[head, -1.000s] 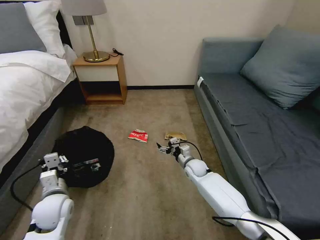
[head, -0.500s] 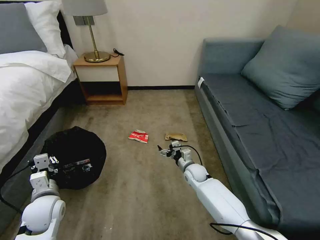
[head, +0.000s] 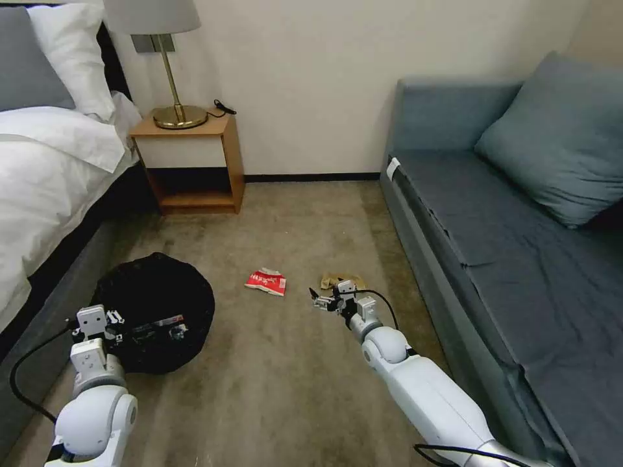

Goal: Pick up the trash bin, then pick up the garbage on the floor and place it into the trash bin.

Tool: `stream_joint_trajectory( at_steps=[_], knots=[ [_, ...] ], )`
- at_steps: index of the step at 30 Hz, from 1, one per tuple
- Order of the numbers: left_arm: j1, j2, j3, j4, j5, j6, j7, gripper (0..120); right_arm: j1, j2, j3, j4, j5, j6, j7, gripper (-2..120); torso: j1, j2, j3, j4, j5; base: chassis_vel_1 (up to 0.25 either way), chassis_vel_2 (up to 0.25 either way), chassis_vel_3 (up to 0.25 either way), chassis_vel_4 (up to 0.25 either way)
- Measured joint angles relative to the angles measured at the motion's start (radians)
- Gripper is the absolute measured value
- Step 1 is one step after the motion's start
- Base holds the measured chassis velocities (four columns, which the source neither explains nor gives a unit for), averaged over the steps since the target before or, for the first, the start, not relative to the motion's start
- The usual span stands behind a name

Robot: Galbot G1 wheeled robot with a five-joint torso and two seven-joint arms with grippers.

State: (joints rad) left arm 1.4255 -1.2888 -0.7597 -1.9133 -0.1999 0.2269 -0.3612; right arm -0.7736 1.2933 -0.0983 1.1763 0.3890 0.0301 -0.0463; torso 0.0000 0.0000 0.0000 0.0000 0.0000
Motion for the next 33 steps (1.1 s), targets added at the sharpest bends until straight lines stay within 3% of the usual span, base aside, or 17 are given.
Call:
stream_joint_trajectory(
  at_steps=[33],
  knots=[
    [-0.012,-0.034,0.023,0.032,0.016,-0.007,0.003,4,0.061,0.016,-0.116,-0.067,-0.031,0.054,-0.04,100,0.0,0.0,0.0,-0.0001,0.0,-0.133,0.133,0.133,-0.132]
  ],
)
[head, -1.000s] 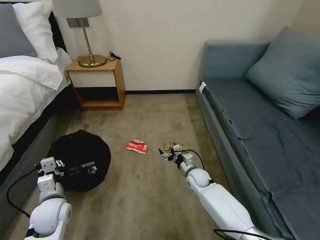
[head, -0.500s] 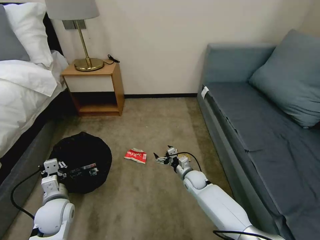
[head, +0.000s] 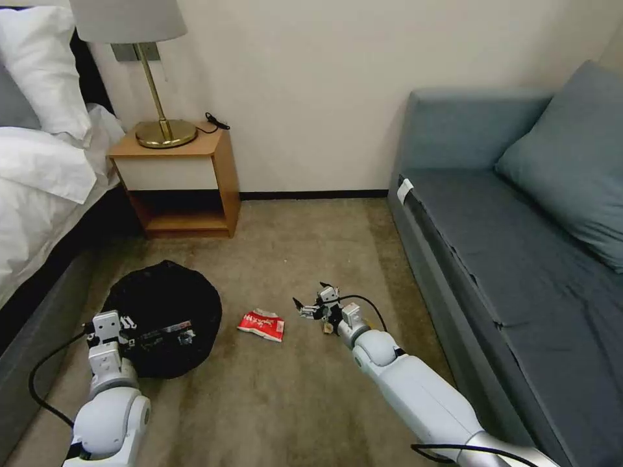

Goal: Pick up the trash bin, then pick up the garbage on the floor and place it into the trash bin.

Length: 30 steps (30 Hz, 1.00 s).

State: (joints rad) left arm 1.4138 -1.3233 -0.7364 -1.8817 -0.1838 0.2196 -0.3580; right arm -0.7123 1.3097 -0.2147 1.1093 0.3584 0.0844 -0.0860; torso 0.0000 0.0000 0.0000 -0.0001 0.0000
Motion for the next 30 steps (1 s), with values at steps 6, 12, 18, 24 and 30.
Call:
stream_joint_trajectory(
  at_steps=[6,12,18,24,30],
  knots=[
    [0.013,-0.008,-0.002,-0.002,0.0,0.0,0.0,4,0.008,0.001,-0.019,-0.001,0.0,0.005,0.0,100,0.0,0.0,0.0,0.0,0.0,-0.125,0.121,0.115,-0.113],
    [0.026,-0.009,-0.01,-0.008,0.003,-0.002,0.0,4,0.02,-0.004,-0.077,-0.024,-0.017,0.017,-0.017,100,0.0,0.0,0.0,0.0,0.0,-0.115,0.12,0.103,-0.108],
    [0.039,0.003,-0.024,-0.01,0.014,0.005,-0.01,4,0.06,0.001,-0.135,-0.048,-0.016,0.033,-0.018,100,0.0,0.0,0.0,0.0,-0.0001,-0.108,0.118,0.112,-0.116],
    [0.054,0.025,-0.041,-0.023,0.01,0.009,-0.015,4,0.115,0.002,-0.208,-0.066,0.008,0.03,-0.062,100,0.0,0.0,0.0,0.0002,-0.0001,-0.133,0.143,0.15,-0.135],
    [0.065,0.038,-0.049,-0.034,0.01,0.009,-0.012,4,0.175,-0.003,-0.325,-0.084,0.063,0.013,-0.14,100,0.0,0.0,0.0,-0.0001,-0.0001,-0.096,0.079,0.096,-0.088]
  ],
)
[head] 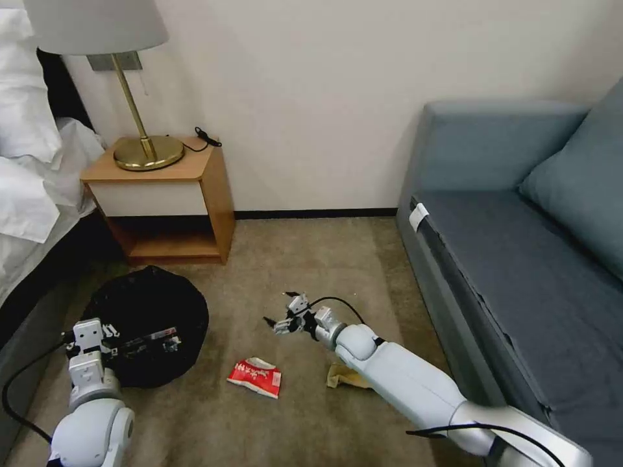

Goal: Pick up the trash bin, then pick up the garbage on the floor and place it into the trash bin.

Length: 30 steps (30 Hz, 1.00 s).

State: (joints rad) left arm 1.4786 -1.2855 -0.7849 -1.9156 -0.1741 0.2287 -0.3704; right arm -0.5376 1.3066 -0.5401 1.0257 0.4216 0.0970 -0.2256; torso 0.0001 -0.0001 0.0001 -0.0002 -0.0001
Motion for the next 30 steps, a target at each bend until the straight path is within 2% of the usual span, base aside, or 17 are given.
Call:
stream_joint_trajectory(
  at_steps=[4,6,7,12,18,23,26,28,30],
  knots=[
    [0.001,0.002,0.0,0.0,0.004,0.0,0.002,4,0.039,-0.003,-0.082,-0.01,0.025,-0.018,-0.063,100,0.0,0.0,0.0,0.0,-0.0002,-0.003,0.008,0.013,-0.008],
    [-0.009,-0.013,-0.01,0.008,0.003,0.0,0.003,4,0.101,0.008,-0.202,-0.033,0.046,-0.068,-0.182,100,0.0,0.0,0.0,0.0002,0.0,0.0,0.0,0.0,0.0],
    [-0.009,-0.013,-0.01,0.008,0.003,0.0,0.003,4,0.101,0.008,-0.202,-0.033,0.046,-0.068,-0.182,100,0.0,0.0,0.0,0.0002,0.0,0.0,0.0,0.0,0.0],
    [-0.009,-0.028,-0.01,0.012,0.006,-0.002,0.005,4,0.163,0.051,-0.288,-0.122,0.008,-0.1,-0.31,100,0.0,0.0,0.0,0.0003,-0.0001,0.0,0.0,0.0,0.0],
    [-0.004,-0.029,-0.016,0.018,0.006,-0.011,0.007,4,0.178,0.085,-0.298,-0.217,-0.039,-0.094,-0.361,100,0.0,0.0,0.0,0.0001,0.0,0.0,0.0,0.0,0.0],
    [-0.001,-0.029,-0.021,0.037,0.006,-0.02,0.007,4,0.16,0.137,-0.274,-0.332,-0.127,-0.057,-0.396,100,0.0,0.0,0.0,0.0001,0.0,0.0,0.0,0.0,0.0],
    [-0.004,-0.032,-0.018,0.053,0.009,-0.025,0.007,4,0.138,0.206,-0.229,-0.437,-0.218,-0.015,-0.412,99,0.0,0.0,0.0,0.0002,0.0,0.0,0.0,0.0,0.0],
    [-0.008,-0.031,-0.017,0.053,0.009,-0.025,0.007,4,0.138,0.252,-0.199,-0.504,-0.266,0.008,-0.423,90,0.0,0.0,0.0,0.0001,0.0,0.0,0.0,0.0,0.0],
    [-0.009,-0.029,-0.017,0.054,0.008,-0.025,0.007,4,0.139,0.268,-0.187,-0.526,-0.286,0.018,-0.428,86,0.0,0.0,0.0,0.0001,-0.0001,0.0,0.0,0.0,0.0]
  ],
)
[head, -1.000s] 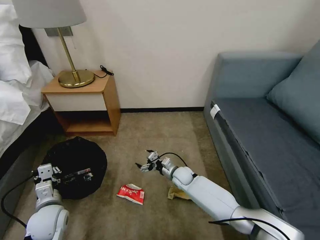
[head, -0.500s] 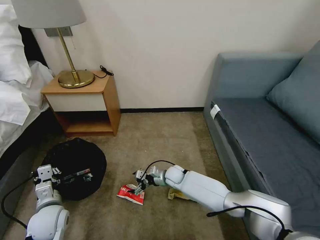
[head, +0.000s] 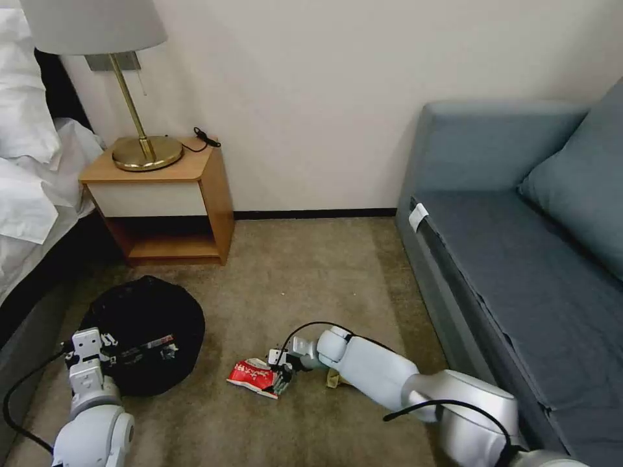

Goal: Pick up the trash bin, then pick up the garbage on the floor and place it into the trash bin.

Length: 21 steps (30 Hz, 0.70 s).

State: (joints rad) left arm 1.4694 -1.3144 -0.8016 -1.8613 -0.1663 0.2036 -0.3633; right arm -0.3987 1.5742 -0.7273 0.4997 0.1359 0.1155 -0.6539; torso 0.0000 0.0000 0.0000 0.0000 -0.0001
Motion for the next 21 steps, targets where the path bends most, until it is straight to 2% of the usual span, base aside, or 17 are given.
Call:
stream_joint_trajectory(
  at_steps=[1,2,4,5,8,11,14,15,16,17,19,21],
  knots=[
    [-0.001,0.003,-0.001,0.003,-0.002,0.0,0.001,4,0.001,0.021,0.019,-0.028,-0.026,0.011,-0.006,81,0.0,0.0,0.0,0.0,0.0,0.0,0.0,0.0,0.0],
    [-0.001,0.003,-0.001,0.003,-0.002,0.0,0.001,4,0.001,0.021,0.019,-0.028,-0.026,0.011,-0.006,81,0.0,0.0,0.0,0.0,0.0,0.0,0.0,0.0,0.0],
    [-0.001,0.005,-0.002,0.006,-0.003,0.0,0.002,4,0.001,0.035,0.036,-0.051,-0.048,0.019,-0.014,71,0.0,0.0,0.0,0.0002,0.0001,0.0,0.0,0.0,0.0],
    [-0.001,0.005,-0.002,0.006,-0.003,0.0,0.002,4,0.001,0.035,0.036,-0.051,-0.048,0.019,-0.014,71,0.0,0.0,0.0,0.0002,0.0001,0.0,0.0,0.0,0.0],
    [-0.002,0.009,-0.004,0.013,-0.005,-0.002,0.002,4,0.002,0.038,0.049,-0.062,-0.055,0.022,-0.017,56,0.0,0.0,0.0,0.0,0.0001,0.0,0.0,0.0,0.0],
    [-0.004,0.009,-0.004,0.014,-0.005,-0.002,0.003,4,0.003,0.038,0.052,-0.062,-0.055,0.023,-0.017,49,0.0,0.0,0.0,0.0,0.0,0.0,0.0,0.0,0.0],
    [-0.007,0.009,-0.001,0.015,-0.006,-0.002,0.004,4,0.003,0.037,0.06,-0.067,-0.057,0.029,-0.018,34,0.0,0.0,0.0,0.0,0.0001,0.0,0.0,0.0,0.0],
    [-0.007,0.009,-0.001,0.015,-0.006,-0.002,0.004,4,0.003,0.037,0.06,-0.067,-0.057,0.029,-0.018,34,0.0,0.0,0.0,0.0,0.0001,0.0,0.0,0.0,0.0],
    [-0.007,0.009,0.0,0.016,-0.006,-0.003,0.004,4,0.003,0.037,0.065,-0.072,-0.06,0.032,-0.019,28,0.0,0.0,0.0,0.0,0.0001,0.0,0.0,0.0,0.0],
    [-0.007,0.009,0.0,0.016,-0.006,-0.003,0.004,4,0.003,0.037,0.065,-0.072,-0.06,0.032,-0.019,28,0.0,0.0,0.0,0.0,0.0001,0.0,0.0,0.0,0.0],
    [-0.007,0.009,0.0,0.018,-0.006,-0.003,0.005,4,0.003,0.036,0.074,-0.077,-0.067,0.037,-0.021,17,0.0,0.0,0.0,0.0,0.0001,0.0,0.0,0.0,0.0],
    [-0.007,0.009,0.001,0.018,-0.006,-0.003,0.005,4,0.002,0.036,0.078,-0.077,-0.068,0.038,-0.021,13,0.0,0.0,0.0,0.0,0.0001,0.0,0.0,0.0,0.0]
  ],
)
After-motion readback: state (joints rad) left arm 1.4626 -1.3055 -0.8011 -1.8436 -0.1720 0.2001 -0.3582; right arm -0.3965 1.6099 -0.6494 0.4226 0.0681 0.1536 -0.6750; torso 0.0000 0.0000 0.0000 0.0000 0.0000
